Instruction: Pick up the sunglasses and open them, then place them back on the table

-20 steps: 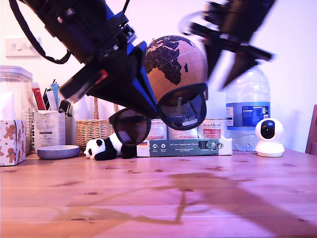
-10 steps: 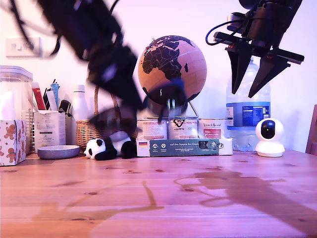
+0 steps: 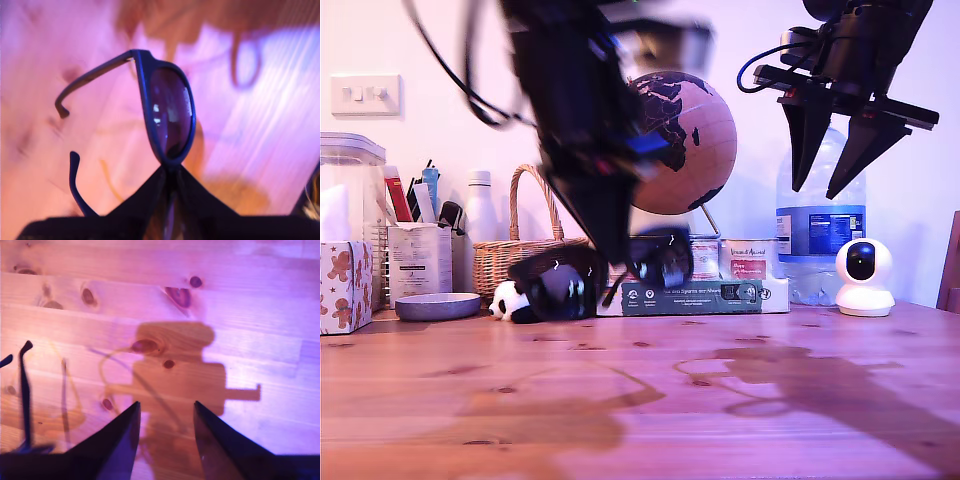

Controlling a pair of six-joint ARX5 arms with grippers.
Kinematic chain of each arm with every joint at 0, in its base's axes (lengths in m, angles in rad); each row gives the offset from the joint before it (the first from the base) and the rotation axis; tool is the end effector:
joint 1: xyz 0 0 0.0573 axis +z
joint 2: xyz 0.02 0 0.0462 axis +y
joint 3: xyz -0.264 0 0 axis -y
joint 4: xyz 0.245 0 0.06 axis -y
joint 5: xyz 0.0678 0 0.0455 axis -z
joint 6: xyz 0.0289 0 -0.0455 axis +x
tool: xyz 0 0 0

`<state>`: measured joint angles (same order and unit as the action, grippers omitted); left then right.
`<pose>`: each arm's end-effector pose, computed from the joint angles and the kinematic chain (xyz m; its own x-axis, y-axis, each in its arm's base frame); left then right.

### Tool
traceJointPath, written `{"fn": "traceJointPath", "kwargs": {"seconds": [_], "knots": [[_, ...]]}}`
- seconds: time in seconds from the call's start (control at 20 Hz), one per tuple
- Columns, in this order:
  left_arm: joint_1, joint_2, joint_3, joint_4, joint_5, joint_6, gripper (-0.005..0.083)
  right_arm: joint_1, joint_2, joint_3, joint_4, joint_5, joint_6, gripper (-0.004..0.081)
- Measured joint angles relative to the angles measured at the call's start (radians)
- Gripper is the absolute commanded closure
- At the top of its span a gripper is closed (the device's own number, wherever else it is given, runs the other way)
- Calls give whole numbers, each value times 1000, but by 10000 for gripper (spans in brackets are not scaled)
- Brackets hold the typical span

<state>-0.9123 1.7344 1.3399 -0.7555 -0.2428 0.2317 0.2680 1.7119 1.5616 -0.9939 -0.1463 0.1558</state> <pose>0.2205 -0.2737 0.2377 0.4328 -0.1665 -0.8860 0.8170 0.4879 0.3074 0.3347 0.0963 0.2998 0.3561 0.2490 -0.9007 -0.1800 0.9641 0.1953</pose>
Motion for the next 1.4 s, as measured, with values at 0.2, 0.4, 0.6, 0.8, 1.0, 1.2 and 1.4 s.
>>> {"fn": "traceJointPath", "kwargs": {"seconds": [0.2,0.4,0.6,0.8,1.0,1.2,1.4], "knots": [[-8,78,165,-96,-6,-122,784,0,0,0,-9,0,-1,467],[-18,168,296,-214,-5,-242,782,0,0,0,-17,15,-23,467],[-21,289,335,-302,11,-352,765,-2,0,0,-22,31,-26,467],[-21,320,338,-328,62,-420,765,-6,0,0,-23,36,-46,467],[-22,320,340,-269,135,-463,760,-6,0,0,-27,49,-52,467],[-23,320,341,-216,158,-488,695,-6,0,0,-53,50,-74,467],[-23,320,341,-197,194,-492,635,-6,0,0,-66,50,-75,467]]}}
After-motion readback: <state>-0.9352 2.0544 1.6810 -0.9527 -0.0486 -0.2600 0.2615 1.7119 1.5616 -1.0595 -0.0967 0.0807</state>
